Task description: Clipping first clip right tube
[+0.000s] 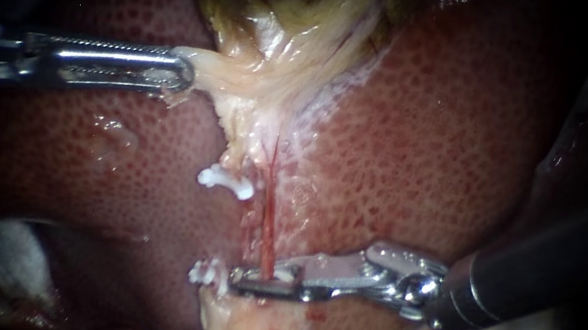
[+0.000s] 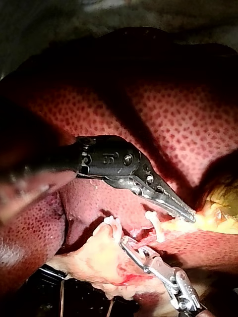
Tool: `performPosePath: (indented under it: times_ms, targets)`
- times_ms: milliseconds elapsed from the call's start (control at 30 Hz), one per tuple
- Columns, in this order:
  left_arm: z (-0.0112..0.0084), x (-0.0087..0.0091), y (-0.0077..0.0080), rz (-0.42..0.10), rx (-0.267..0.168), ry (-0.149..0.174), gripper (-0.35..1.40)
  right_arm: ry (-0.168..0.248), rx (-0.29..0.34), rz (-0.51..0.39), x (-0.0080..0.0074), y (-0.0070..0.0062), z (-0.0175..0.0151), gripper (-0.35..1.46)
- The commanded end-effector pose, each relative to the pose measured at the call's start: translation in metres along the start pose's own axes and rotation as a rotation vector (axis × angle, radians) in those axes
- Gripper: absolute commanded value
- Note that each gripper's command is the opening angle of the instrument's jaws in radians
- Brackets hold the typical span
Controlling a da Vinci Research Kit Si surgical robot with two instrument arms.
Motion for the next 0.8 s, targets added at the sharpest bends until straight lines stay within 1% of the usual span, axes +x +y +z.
performPosePath:
  times_ms: [33, 133, 333, 567, 800]
  targets:
    - [0.0, 0.0, 0.0, 0.0, 0.001, -0.004, -0.35, 0.0, 0.003, 0.013, 0.0, 0.0, -0.0001, -0.35]
    - [0.0, -0.0001, 0.0, 0.0, 0.001, -0.004, -0.35, 0.0, 0.003, 0.036, 0.0, 0.0001, -0.0002, -0.35]
    - [0.0, -0.0001, 0.0, 0.0, 0.001, -0.004, -0.35, -0.011, -0.001, 0.037, -0.0001, -0.0001, -0.0008, -0.35]
    - [0.0001, -0.0002, 0.0, 0.001, 0.002, -0.004, -0.35, -0.013, 0.002, 0.036, -0.0002, 0.0, -0.0007, -0.35]
    - [0.0001, -0.0003, -0.0001, 0.002, 0.002, -0.007, -0.35, -0.02, 0.011, 0.058, -0.0005, 0.0001, -0.0006, -0.35]
